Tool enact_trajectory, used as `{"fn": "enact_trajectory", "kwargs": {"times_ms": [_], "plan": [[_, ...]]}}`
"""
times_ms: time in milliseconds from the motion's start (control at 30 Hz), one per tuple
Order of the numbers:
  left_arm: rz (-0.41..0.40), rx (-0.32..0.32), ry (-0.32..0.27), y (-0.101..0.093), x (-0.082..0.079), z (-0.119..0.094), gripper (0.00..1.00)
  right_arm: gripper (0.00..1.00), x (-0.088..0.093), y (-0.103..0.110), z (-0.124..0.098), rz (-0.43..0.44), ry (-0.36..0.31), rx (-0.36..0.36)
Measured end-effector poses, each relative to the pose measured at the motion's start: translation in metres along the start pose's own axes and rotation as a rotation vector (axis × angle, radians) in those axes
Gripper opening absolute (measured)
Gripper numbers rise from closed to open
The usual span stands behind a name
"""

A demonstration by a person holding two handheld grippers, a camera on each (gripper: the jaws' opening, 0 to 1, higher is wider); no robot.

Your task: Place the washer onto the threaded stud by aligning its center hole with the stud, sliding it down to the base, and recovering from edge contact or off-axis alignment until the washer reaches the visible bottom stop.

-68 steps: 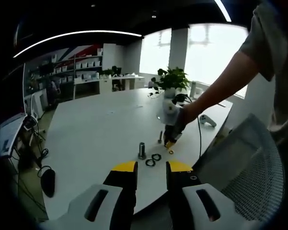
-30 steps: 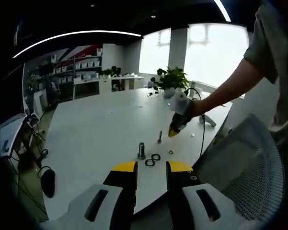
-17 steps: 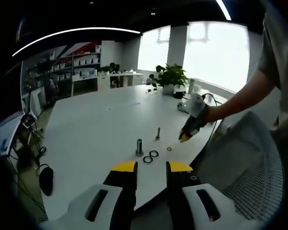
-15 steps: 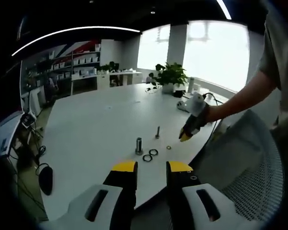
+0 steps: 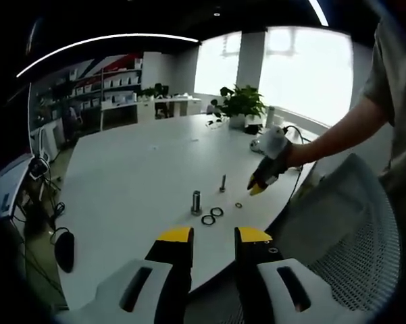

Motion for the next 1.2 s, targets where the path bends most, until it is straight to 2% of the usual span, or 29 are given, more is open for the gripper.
{"fn": "enact_trajectory", "kwargs": {"times_ms": [167,333,467,900,1200], "plan": [[-0.002,-0.007,-0.015,0.000,-0.001,-0.001,0.22,0.18,-0.002,-0.004,0.003,-0.015,0.040,-0.001],[-0.002,-0.010,-0.020,-0.001,-0.001,-0.001,0.22,0.20,-0.007,-0.006,0.004,-0.029,0.049,0.000],[-0.003,-0.014,-0.019,-0.001,-0.001,-0.001,0.22,0.22,-0.003,-0.010,0.003,-0.022,0.060,0.003],[-0.004,-0.014,-0.011,-0.001,0.000,0.000,0.22,0.27,0.028,-0.035,-0.019,0.044,0.054,0.062],[-0.004,-0.017,-0.009,-0.001,0.000,0.000,0.22,0.27,0.060,-0.049,-0.044,0.100,0.045,0.112]]}}
Point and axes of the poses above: the point that each gripper's makers call its tool centre point, and the gripper's own axes: z roughly forward along the fingers, y roughly to its left, x roughly out of its underside, the point moved 9 cm from there along -z, roughly backward along the fingers, and after that the axes turned 12 degrees about -x, right-handed, at the moved point
